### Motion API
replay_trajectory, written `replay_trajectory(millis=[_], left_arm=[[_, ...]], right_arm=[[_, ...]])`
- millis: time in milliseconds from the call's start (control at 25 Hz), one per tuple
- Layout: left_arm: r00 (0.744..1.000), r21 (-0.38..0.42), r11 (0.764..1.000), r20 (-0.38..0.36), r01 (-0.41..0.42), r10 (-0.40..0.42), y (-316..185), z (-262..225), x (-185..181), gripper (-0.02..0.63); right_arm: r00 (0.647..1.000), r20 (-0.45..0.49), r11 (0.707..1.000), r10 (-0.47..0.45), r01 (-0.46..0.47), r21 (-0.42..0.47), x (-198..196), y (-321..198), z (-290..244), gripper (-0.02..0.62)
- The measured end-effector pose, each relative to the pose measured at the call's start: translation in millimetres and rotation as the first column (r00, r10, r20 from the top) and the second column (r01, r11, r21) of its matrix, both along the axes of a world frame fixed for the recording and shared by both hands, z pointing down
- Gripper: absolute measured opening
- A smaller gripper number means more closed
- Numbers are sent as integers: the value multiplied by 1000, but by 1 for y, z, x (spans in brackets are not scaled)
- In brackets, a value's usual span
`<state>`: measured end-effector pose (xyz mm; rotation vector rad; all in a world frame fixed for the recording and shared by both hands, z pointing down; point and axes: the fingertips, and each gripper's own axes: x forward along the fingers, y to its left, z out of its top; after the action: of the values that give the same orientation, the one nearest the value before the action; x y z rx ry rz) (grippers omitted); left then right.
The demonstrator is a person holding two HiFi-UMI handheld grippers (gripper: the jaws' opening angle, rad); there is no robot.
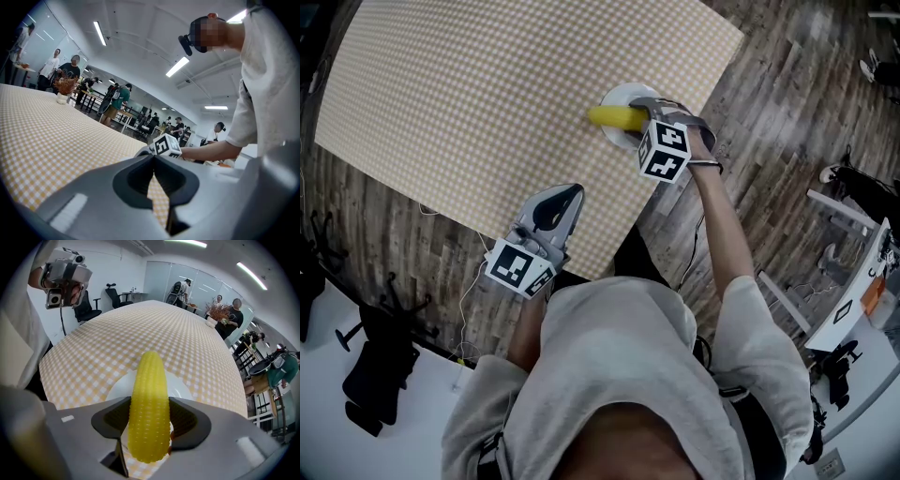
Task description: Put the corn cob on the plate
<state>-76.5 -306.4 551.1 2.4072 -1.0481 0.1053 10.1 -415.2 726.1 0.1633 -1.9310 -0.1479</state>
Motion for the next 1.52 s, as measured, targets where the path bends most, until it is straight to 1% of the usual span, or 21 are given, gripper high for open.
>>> replay_trajectory(millis=[240,360,480,520,880,1040,1120,1240,1280,1320,1400,1520], left_arm=[[1000,5,1000,-1,0,0,0,-1,0,8],[1000,9,1000,-1,-3,3,1,-4,0,8],[1000,11,1000,-1,-3,3,2,-4,-1,8],[1000,12,1000,0,-2,2,2,-4,-1,8],[1000,19,1000,1,-7,7,6,-7,3,8],[1000,31,1000,3,-8,8,6,-11,6,8],[1000,41,999,5,-9,8,7,-16,7,8],[1000,61,998,8,-11,10,10,-25,9,8],[1000,67,998,9,-11,11,10,-27,10,8],[1000,73,997,11,-12,12,11,-30,11,8],[1000,87,996,15,-12,11,12,-36,14,6],[1000,116,993,21,-11,8,19,-49,19,8]], right_arm=[[1000,26,1000,10,-10,7,0,1,-1,255],[998,60,1000,16,-17,4,-2,2,-4,260],[995,90,999,31,-29,-23,-5,7,-4,317],[995,93,999,32,-30,-19,-5,7,-4,321],[993,113,998,40,-45,43,-4,1,-14,292],[990,136,996,47,-57,70,-2,-2,-25,266],[989,139,995,45,-57,78,-1,-1,-32,243],[987,150,992,51,-67,106,-1,1,-43,180],[986,158,989,57,-77,123,-1,1,-47,134],[984,167,986,63,-87,140,-1,1,-52,73],[980,184,982,70,-100,159,-1,3,-60,16],[979,194,979,68,-102,176,3,13,-71,2]])
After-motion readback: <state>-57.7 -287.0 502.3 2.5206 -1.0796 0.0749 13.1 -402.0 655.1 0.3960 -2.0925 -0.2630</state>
